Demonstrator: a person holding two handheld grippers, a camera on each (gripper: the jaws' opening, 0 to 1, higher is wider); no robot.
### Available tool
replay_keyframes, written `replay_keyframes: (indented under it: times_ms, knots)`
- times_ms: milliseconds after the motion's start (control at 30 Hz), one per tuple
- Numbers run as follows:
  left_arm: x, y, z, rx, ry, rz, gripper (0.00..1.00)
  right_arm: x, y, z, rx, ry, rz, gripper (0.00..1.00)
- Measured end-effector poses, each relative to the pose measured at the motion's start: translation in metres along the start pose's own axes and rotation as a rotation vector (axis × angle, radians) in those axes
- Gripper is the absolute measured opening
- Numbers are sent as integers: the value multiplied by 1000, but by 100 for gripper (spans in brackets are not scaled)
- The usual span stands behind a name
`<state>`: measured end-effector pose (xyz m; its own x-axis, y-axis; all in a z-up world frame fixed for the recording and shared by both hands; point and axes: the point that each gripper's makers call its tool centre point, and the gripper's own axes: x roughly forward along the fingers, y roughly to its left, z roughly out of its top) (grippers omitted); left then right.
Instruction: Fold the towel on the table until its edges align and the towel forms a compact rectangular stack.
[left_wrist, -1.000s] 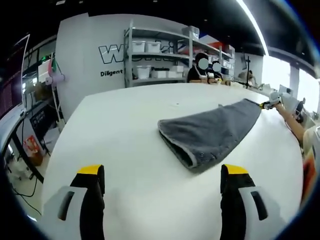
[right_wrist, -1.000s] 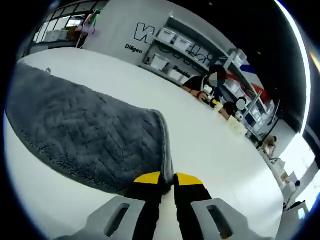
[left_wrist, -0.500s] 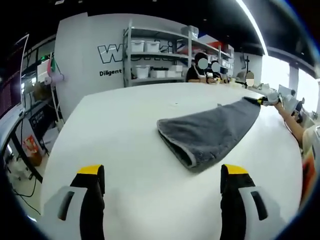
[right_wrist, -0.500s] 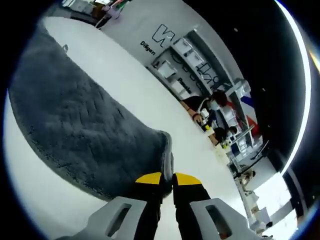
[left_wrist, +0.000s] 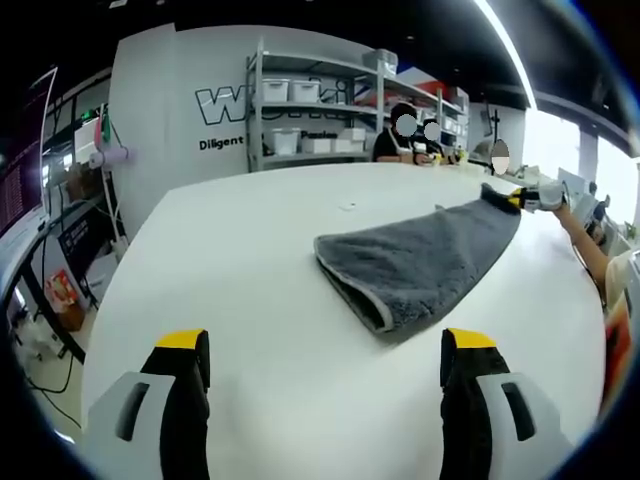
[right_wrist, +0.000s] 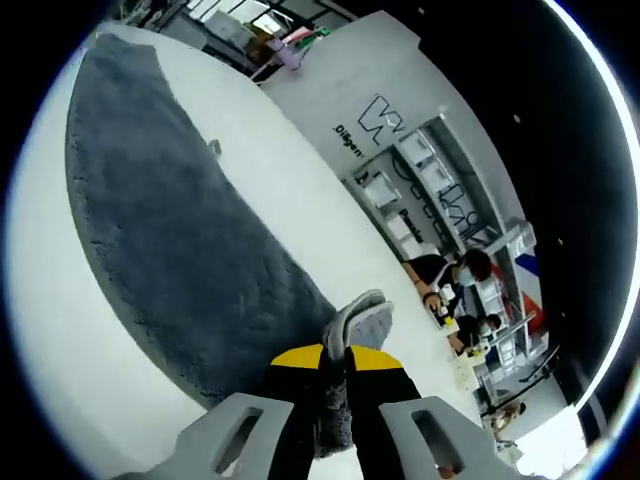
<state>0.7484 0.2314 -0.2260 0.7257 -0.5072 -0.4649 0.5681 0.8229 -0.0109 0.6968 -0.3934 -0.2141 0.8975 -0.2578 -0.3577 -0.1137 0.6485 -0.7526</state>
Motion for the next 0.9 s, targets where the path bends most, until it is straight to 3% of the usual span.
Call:
replay_keyframes:
  times_ms: [267, 533, 767, 900]
  knots:
    - [0, -1, -2, 0, 8, 3, 94, -1, 33, 29, 210, -117, 185, 4]
    - [-1, -2, -1, 5, 4, -3, 94, -4, 46, 50, 363, -193, 287, 4]
    - [-3, -5, 0, 8, 0, -10, 94, -13, 74, 83, 556, -271, 466, 3]
    - [-4, -6, 1, 10, -3, -12, 94, -15, 80, 98, 559, -290, 493, 3]
